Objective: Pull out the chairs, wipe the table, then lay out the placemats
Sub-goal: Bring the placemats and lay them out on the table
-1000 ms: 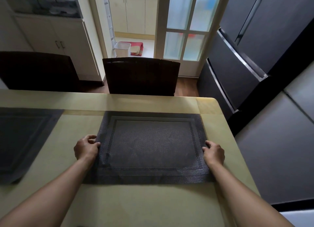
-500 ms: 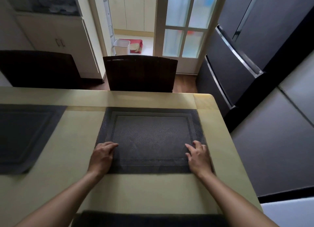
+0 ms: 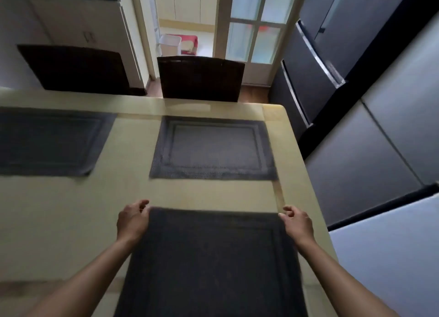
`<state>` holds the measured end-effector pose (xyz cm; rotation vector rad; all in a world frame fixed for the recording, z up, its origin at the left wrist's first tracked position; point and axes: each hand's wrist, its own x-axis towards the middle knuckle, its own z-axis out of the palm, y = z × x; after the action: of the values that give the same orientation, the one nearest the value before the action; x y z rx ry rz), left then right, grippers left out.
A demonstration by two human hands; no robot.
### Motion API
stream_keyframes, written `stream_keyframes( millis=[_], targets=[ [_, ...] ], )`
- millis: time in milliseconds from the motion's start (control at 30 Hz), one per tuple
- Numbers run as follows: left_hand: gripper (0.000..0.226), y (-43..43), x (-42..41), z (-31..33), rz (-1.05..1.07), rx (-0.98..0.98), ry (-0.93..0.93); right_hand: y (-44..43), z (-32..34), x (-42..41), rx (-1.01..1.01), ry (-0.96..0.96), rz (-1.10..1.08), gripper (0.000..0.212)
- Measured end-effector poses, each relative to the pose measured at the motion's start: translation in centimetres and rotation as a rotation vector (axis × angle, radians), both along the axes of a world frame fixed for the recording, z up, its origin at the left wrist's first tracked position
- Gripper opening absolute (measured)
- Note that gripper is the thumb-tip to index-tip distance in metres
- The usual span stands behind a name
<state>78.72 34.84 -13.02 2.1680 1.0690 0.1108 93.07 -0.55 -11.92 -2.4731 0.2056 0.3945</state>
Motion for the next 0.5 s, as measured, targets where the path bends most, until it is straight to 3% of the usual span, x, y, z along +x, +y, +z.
stream_keyframes(
  millis=[233, 500],
  targets=[
    [0.041, -4.3, -13.2, -3.0, -0.034, -0.078, 0.229, -6.4, -1.1, -13.3, -0.065, 0.246, -0.181, 0.042],
    [0.043, -6.1, -15.5, -3.8, 0.128, -0.188, 0.260, -6.7, -2.9, -17.2, -0.131, 0.287, -0.139, 0.057]
  ],
)
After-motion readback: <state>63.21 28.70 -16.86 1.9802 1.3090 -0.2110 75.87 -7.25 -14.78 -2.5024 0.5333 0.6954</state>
